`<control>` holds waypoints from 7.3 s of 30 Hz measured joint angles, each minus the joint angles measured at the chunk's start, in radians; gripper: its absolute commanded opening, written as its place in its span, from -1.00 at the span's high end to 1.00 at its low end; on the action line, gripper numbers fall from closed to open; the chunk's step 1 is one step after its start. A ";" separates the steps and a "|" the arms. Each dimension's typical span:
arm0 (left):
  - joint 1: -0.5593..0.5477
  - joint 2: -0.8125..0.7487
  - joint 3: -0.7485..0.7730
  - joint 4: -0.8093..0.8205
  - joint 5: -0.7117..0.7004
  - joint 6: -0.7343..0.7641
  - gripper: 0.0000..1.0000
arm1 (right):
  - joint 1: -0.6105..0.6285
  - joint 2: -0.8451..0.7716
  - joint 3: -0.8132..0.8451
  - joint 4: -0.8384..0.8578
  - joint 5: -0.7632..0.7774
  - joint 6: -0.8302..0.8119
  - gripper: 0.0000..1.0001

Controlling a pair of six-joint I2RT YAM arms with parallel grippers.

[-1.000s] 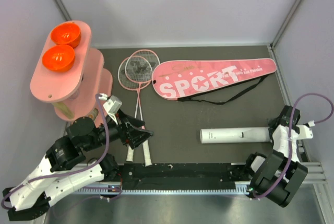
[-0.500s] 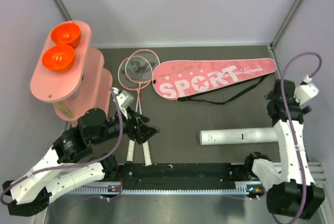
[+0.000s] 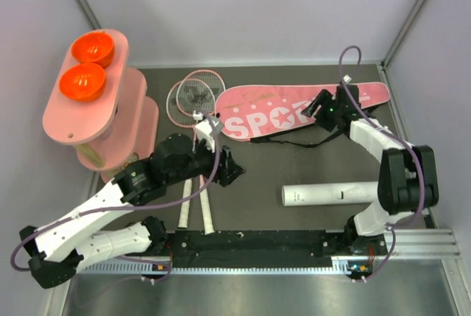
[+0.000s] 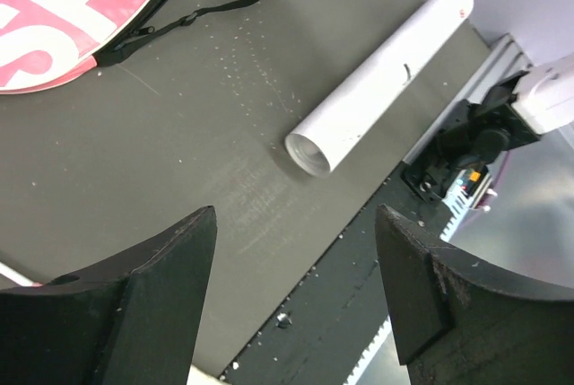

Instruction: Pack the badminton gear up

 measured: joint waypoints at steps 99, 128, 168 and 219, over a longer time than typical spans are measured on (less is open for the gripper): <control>0.137 0.521 0.018 0.557 -0.066 -0.214 -0.41 | 0.006 -0.035 0.277 -0.311 -0.291 0.373 1.00; 0.178 1.051 -0.086 1.233 -0.133 -0.784 -0.24 | 0.006 -0.085 0.277 -0.278 -0.301 0.510 1.00; 0.226 0.791 0.126 0.908 0.194 -0.607 -0.88 | 0.006 -0.123 0.155 -0.217 -0.324 0.395 1.00; 0.277 0.268 -0.219 0.475 0.129 -0.410 -0.56 | 0.319 0.444 0.460 -0.464 0.210 -1.013 1.00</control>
